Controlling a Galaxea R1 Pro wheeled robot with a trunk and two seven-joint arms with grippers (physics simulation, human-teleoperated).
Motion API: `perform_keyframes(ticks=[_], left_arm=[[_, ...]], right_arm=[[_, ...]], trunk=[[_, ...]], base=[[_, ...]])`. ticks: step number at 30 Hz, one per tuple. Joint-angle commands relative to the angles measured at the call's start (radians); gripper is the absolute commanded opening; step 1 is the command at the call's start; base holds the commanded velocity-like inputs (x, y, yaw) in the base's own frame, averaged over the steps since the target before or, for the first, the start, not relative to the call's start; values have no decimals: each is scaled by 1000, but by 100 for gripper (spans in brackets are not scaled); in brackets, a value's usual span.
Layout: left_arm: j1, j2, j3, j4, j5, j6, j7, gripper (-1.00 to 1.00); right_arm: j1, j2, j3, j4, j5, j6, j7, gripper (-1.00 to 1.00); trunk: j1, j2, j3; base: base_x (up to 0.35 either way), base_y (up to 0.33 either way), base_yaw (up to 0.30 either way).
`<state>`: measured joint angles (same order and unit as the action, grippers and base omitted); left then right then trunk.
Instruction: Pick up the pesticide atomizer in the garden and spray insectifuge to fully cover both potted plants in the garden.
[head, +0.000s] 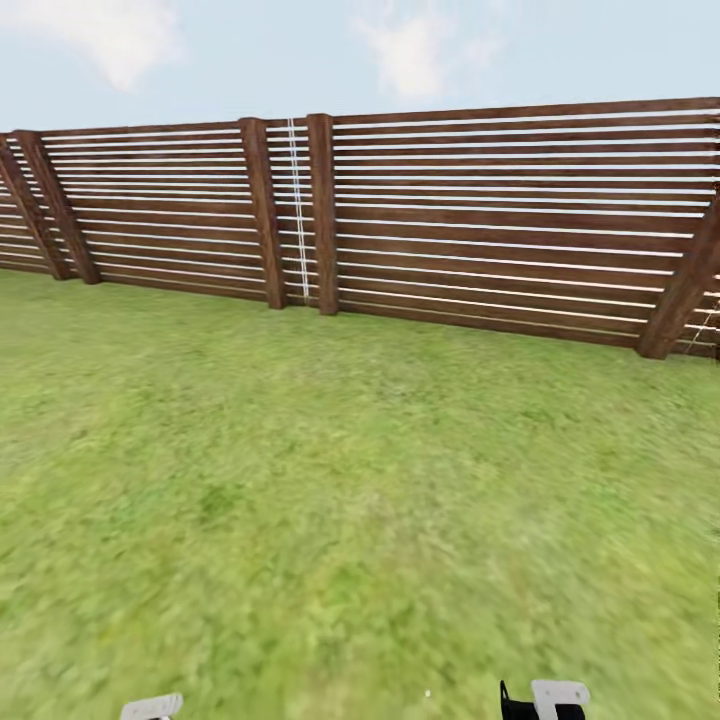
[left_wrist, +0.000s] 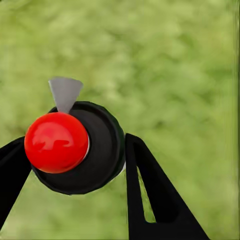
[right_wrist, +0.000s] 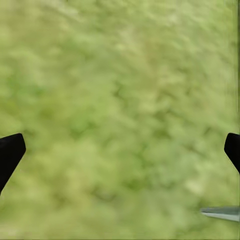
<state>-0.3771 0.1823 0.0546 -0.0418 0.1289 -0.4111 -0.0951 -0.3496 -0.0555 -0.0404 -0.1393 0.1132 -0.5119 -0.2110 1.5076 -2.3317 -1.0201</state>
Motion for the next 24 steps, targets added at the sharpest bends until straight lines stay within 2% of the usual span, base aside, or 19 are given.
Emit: perform_keyframes(ticks=[1,24], left_arm=[[0,0,5,1,9,-2,-10,-100],[0,0,5,2,9,-2,-10,-100]], right_arm=[[-1,0,-4,1,10,-2,-5,100],[-1,0,-4,1,10,-2,-5,100]], trunk=[[0,0,-1],[0,0,-1]], base=[[334,106,-264],[324,156,-264]])
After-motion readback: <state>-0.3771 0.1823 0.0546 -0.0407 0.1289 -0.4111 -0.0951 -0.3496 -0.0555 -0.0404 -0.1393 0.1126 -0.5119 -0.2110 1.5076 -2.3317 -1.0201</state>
